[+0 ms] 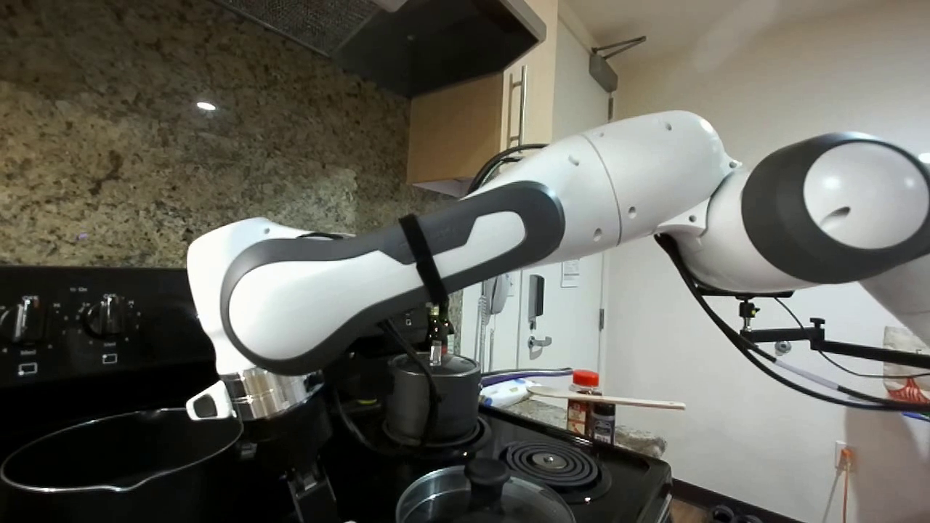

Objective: Remove the wooden spoon from the stove and put it inside the pot on the left side of the stove

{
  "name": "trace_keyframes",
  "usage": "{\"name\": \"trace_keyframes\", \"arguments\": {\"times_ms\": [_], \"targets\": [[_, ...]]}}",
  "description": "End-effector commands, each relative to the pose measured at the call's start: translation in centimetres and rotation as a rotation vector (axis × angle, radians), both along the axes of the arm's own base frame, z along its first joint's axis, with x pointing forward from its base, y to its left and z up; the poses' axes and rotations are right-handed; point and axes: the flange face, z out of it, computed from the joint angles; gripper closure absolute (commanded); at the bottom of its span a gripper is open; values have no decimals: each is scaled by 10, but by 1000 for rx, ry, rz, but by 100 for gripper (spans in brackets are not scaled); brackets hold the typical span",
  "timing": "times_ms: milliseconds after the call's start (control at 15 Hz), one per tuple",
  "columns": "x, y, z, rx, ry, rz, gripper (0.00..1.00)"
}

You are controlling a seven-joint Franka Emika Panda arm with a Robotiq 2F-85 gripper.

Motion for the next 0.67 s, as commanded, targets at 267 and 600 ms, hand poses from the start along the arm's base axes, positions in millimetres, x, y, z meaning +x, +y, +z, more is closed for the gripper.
{"name": "trace_keyframes", "arguments": {"times_ms": [267, 600], "targets": [[9, 3, -4, 45, -12, -8, 49], [10, -7, 14, 72, -24, -34, 83]]}}
